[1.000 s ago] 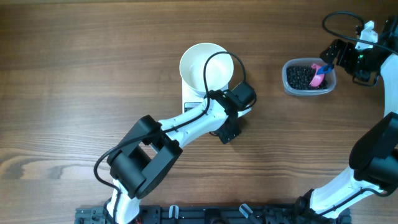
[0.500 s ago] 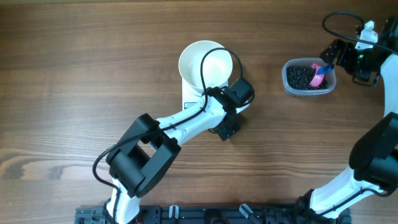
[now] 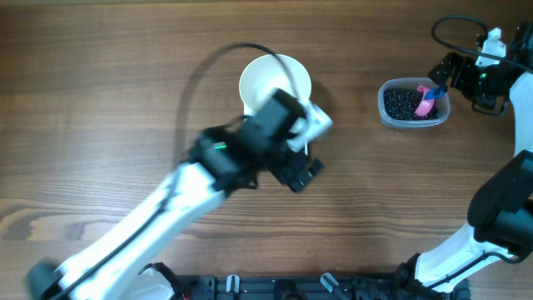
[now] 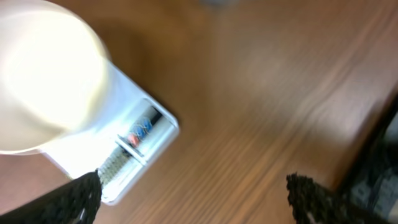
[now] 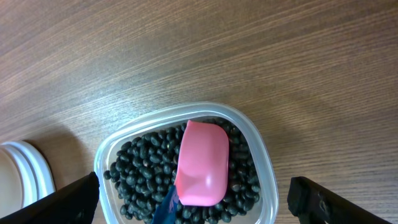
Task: Scoop item into bowl and weigh 150g on scale
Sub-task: 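Retract the left gripper to the left side of the table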
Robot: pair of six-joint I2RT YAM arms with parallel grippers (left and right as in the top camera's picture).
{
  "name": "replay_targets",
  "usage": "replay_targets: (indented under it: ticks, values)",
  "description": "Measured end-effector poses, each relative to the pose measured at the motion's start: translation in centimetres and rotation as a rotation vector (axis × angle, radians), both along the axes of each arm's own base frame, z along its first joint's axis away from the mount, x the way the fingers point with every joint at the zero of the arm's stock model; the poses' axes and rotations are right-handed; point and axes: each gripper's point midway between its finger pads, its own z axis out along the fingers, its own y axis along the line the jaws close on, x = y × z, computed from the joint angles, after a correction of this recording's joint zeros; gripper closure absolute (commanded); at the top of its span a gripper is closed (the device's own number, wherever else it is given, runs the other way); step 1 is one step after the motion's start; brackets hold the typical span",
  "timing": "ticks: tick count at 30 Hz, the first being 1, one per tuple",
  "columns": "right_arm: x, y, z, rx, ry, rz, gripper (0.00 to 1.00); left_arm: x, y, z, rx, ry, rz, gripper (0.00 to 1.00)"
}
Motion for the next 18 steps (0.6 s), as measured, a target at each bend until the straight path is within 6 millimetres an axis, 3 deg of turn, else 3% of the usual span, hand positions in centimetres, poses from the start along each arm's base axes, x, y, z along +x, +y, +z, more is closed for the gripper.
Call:
replay_targets:
  ticks: [2,4,8,13,15,18]
  values:
    - [0.0,0.0,0.0,0.000,0.000,0.000,0.00,2.9,3.1,4.4,-0.107,-0.117,0.130,0.00]
    - [0.0,0.0,0.0,-0.001,0.001,0.000,0.00,6.0,7.9,8.9,-0.192,-0.256,0.299,0.00]
    - [0.0,-0.1,0.0,-0.003,0.001,-0.001,0.00,10.6,18.0,14.8,-0.275,-0.484,0.606,0.00]
    - [0.0,-0.1,0.0,-0.003,0.001,-0.001,0.00,13.2,27.3,15.0,-0.253,-0.534,0.878,0.00]
    - [0.0,-0.1,0.0,-0.003,0.001,-0.001,0.00,13.7,29.7,14.2,-0.245,-0.514,0.955,0.00]
    - [0.0,-0.1,0.0,-0.003,0.001,-0.001,0.00,14.4,33.7,10.6,-0.230,-0.398,1.108,0.00]
